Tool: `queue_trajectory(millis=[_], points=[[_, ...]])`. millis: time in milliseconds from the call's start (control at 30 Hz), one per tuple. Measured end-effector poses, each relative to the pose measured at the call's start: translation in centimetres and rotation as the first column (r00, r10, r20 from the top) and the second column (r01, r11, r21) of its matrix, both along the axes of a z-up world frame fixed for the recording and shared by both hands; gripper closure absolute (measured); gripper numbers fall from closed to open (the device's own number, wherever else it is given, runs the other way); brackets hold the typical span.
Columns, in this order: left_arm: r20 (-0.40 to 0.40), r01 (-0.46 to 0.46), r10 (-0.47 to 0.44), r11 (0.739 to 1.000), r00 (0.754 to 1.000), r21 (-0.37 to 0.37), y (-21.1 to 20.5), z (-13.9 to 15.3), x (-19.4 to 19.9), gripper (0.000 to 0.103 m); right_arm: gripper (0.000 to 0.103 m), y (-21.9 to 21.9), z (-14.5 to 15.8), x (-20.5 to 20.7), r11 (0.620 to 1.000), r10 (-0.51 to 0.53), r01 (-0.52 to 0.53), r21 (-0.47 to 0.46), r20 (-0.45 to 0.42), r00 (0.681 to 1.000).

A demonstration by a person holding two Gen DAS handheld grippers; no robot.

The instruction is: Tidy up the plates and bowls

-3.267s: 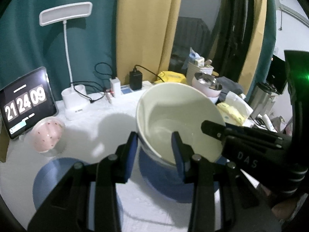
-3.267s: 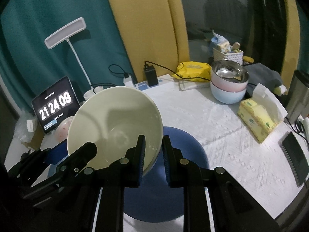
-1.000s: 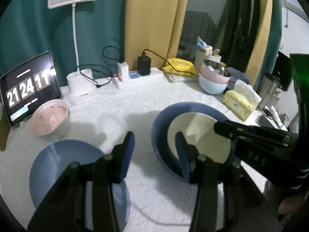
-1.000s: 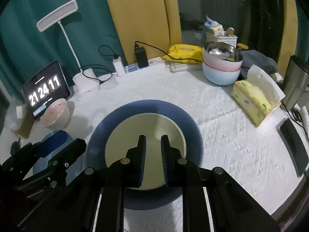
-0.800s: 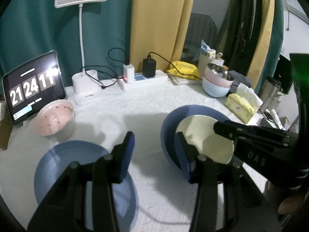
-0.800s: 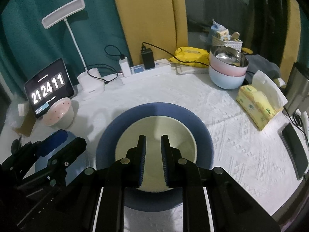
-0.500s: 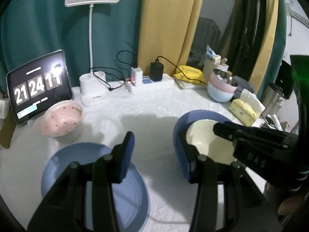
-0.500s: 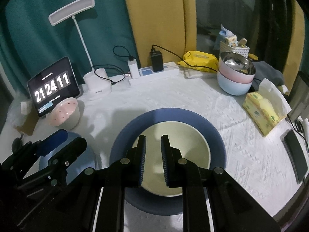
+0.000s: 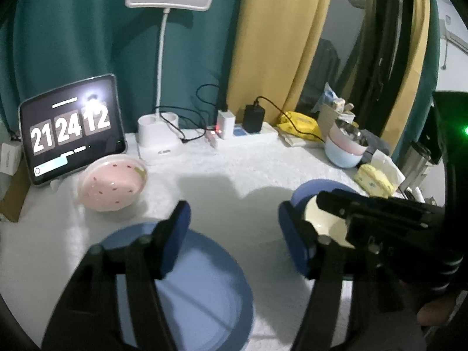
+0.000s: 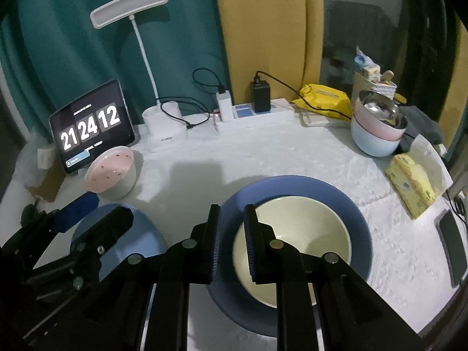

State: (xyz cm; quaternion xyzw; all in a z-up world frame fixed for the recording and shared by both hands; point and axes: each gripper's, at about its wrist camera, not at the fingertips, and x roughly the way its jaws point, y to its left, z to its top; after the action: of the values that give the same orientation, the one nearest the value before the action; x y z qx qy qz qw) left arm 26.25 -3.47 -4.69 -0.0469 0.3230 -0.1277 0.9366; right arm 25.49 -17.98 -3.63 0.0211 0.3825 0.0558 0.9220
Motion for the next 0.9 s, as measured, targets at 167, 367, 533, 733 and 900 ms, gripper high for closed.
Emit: queue_trajectory(millis=[167,367,533,733,900], points=[[-0.002,-0.024,0.024,1.000,1.000,-0.002,1.7,0.1,0.5,0.039,0.085,1.4,0.0,0.6,1.000,0.021,-0.021,-0.005,-0.004,1.000],[-0.005,-0.058,0.058,0.998,0.998,-0.001,3.9,0.1,0.9,0.039,0.085,3.4,0.0,1.5,0.999,0.050,-0.050,-0.010,-0.004,0.999],[-0.007,-0.083,0.083,0.997,0.996,0.001,5.9,0.0,1.4,0.039,0.085,5.2,-0.2,2.2,0.997,0.074,-0.075,-0.010,-0.008,0.997],[-0.011,-0.118,0.118,0.993,0.993,-0.001,8.1,-0.3,2.0,0.039,0.085,7.3,-0.6,3.2,0.994,0.105,-0.105,-0.020,-0.018,0.994],[-0.020,-0.139,0.139,0.990,0.990,-0.005,9.6,-0.7,2.6,0.039,0.085,8.6,-0.9,4.0,0.992,0.123,-0.124,-0.025,-0.025,0.992]])
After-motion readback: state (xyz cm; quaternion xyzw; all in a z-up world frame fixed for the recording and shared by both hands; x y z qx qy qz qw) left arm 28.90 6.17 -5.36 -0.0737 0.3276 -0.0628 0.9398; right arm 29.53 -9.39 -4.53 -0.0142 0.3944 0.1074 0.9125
